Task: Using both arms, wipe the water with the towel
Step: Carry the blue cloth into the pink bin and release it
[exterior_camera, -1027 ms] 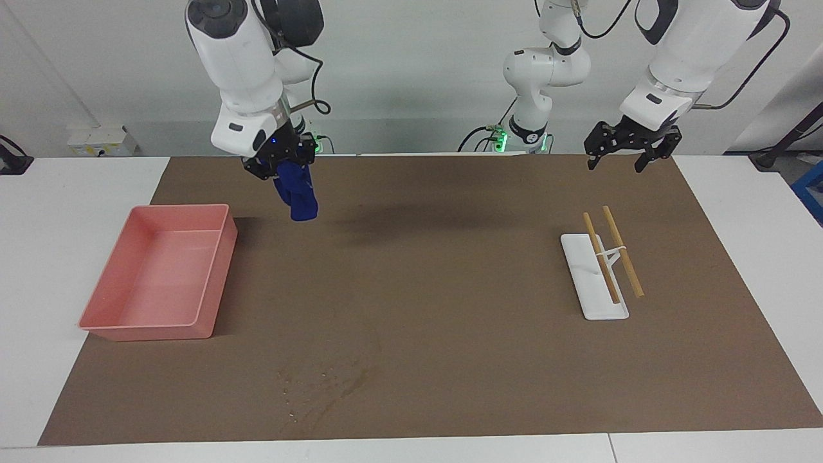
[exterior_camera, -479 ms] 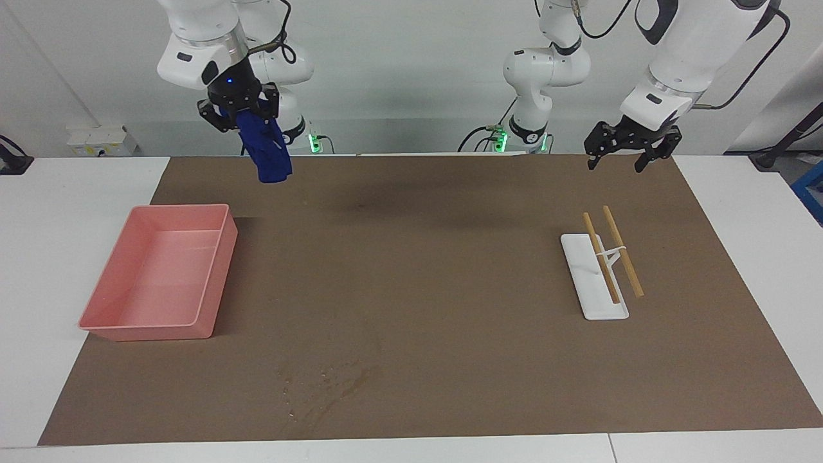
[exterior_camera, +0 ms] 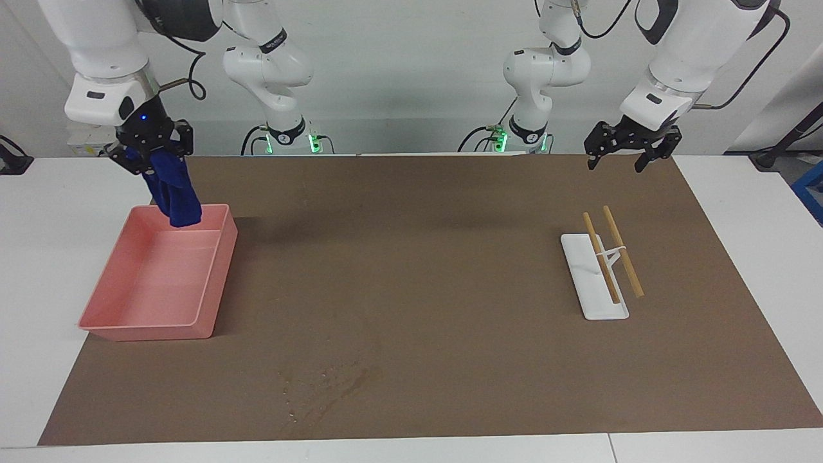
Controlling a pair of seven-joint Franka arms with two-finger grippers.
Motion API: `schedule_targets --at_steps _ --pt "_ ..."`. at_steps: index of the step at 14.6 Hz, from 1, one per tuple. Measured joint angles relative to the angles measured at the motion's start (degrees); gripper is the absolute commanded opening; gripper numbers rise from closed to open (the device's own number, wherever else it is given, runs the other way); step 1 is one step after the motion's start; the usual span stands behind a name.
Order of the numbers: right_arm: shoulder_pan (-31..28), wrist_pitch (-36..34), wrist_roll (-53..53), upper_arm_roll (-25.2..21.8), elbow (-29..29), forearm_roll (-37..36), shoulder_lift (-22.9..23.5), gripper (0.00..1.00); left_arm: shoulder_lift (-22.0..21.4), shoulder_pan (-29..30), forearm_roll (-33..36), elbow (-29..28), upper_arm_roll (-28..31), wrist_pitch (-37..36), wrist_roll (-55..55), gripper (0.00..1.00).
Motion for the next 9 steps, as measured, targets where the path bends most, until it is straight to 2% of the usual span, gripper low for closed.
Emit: schedule_targets --at_steps 5,6,7,9 --pt "-4.87 15.13 -3.72 0.04 -11.72 -0.09 0.17 0.0 0.0 0.0 0.0 0.0 0.0 0.0 0.0 1.0" --pt "-5.94 17.84 -4.11 0.06 -13.85 -0.13 0.41 0.44 0.0 0.0 0.0 0.0 0.0 0.0 0.0 1.0" --pt "-6.87 19.45 -4.81 0.04 -15.26 -0.14 0.64 0.99 0.0 0.0 0.0 0.0 0.0 0.0 0.0 1.0" --pt "-7.63 19.96 -5.08 0.02 -16.12 -0.14 0.77 1.0 0.0 0.0 0.0 0.0 0.0 0.0 0.0 1.0"
